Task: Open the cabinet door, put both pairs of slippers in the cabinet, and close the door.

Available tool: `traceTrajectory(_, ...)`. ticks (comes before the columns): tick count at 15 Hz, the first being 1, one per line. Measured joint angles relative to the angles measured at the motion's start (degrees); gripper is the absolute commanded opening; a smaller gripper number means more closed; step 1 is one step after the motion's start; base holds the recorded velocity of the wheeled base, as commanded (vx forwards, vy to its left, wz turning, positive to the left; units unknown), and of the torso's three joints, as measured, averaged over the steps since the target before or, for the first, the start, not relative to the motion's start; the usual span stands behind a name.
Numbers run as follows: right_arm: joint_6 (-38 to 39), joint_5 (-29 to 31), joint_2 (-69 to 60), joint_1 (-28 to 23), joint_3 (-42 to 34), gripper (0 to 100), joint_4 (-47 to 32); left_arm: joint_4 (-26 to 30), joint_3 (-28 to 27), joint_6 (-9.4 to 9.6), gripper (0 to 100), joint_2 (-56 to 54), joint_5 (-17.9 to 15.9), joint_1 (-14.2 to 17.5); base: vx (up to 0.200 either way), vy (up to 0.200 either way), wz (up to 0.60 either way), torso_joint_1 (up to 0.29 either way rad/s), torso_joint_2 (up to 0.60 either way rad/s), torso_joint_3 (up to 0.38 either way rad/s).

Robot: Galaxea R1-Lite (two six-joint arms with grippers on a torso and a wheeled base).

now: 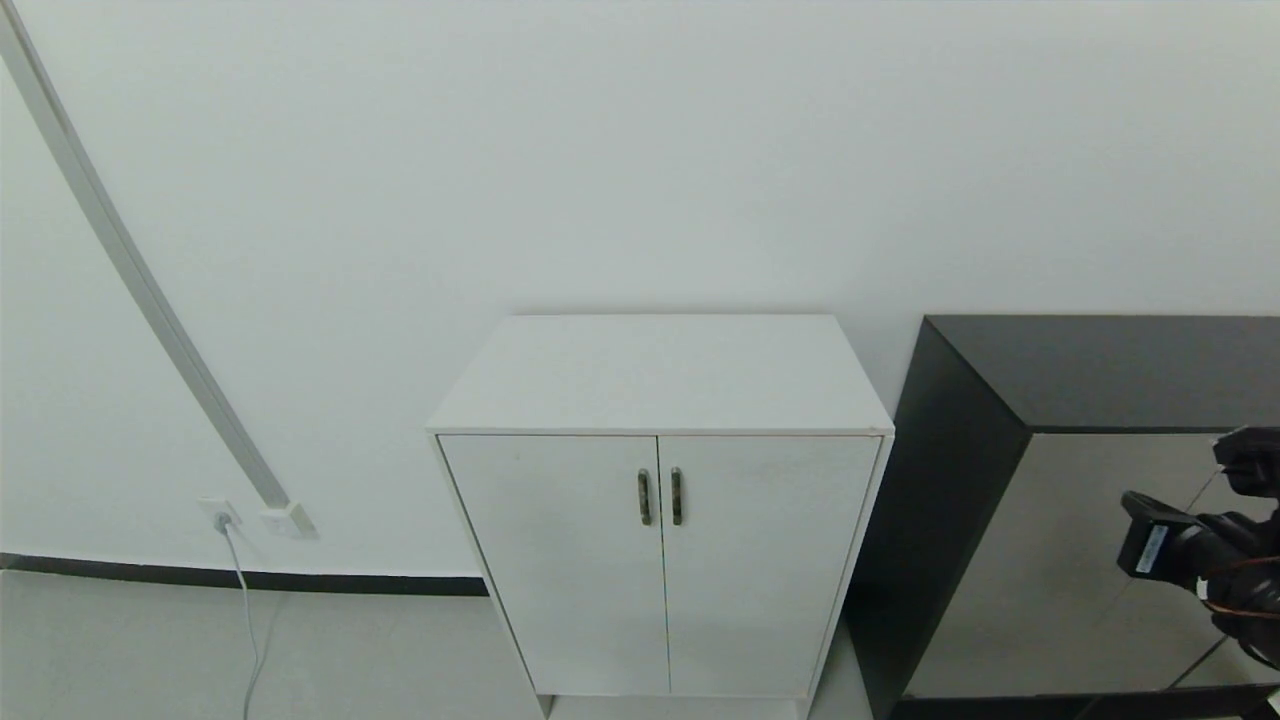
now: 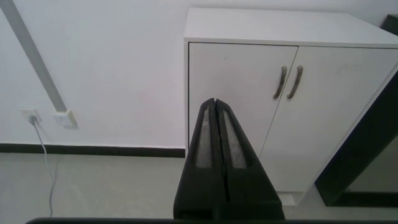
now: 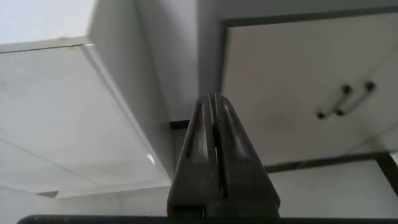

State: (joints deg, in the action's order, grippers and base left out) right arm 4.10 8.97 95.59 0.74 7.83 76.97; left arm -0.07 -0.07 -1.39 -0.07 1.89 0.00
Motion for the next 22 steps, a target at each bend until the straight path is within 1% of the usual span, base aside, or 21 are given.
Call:
traceTrajectory(5,0.11,-3.04,-7.13,-3.08,-6.81,0,-0.34,0.02,0.05,0.0,0,0.0,0.0,0.0,0.0,0.0,0.0,0.0,0.0,0.0)
traceTrajectory(8,0.13,-3.61,-11.87,-4.18,-7.69,0,-4.19,0.02,0.05,0.0,0,0.0,0.0,0.0,0.0,0.0,0.0,0.0,0.0,0.0)
traceTrajectory(11,0.13,-5.23,-17.99,-4.66,-7.78,0,-11.78,0.02,0.0,0.0,0,0.0,0.0,0.0,0.0,0.0,0.0,0.0,0.0,0.0)
traceTrajectory(13,0.13,-6.35,-22.91,-5.12,-7.78,0,-18.41,0.0,0.0,0.0,0,0.0,0.0,0.0,0.0,0.0,0.0,0.0,0.0,0.0)
traceTrajectory(18,0.13,-10.03,-33.07,-7.46,-7.83,0,-30.06,0.0,0.02,0.0,0,0.0,0.0,0.0,0.0,0.0,0.0,0.0,0.0,0.0)
traceTrajectory(22,0.11,-11.54,-41.59,-7.9,-7.78,0,-40.27,0.0,0.02,0.02,0,0.0,0.02,0.0,0.0,0.0,0.0,0.0,0.0,0.0)
